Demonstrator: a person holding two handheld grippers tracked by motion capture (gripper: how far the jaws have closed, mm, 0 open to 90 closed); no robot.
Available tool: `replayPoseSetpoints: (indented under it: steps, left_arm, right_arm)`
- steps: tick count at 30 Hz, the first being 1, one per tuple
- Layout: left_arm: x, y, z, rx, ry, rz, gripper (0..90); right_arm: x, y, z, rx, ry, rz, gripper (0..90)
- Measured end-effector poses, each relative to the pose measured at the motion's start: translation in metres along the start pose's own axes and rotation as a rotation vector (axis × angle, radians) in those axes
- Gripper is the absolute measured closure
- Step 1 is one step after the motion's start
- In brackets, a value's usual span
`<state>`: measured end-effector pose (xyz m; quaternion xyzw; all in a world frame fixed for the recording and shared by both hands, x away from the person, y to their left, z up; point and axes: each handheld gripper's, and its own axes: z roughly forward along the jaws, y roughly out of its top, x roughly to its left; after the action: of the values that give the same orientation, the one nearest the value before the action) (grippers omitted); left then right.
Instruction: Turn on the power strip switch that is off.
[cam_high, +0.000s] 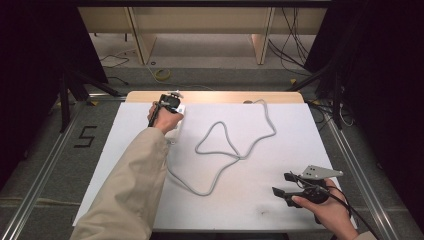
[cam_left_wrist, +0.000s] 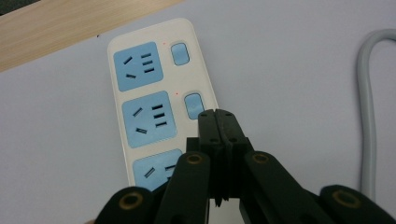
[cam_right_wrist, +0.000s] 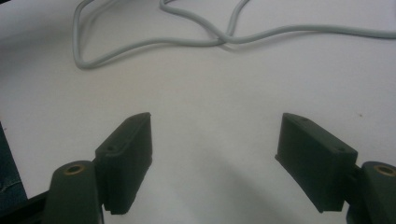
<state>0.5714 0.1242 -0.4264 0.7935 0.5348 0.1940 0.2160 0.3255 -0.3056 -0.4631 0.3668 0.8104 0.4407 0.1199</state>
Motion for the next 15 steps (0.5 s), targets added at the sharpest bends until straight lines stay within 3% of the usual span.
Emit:
replayPoseSetpoints:
  steps: [15]
  left_arm:
    - [0.0025,-0.0036,0.0034,0.05,-0.004,0.018,89.9]
  right_arm:
    - [0.0001,-0.0002,-0.0006,0.003,-0.001,0.0,27.0]
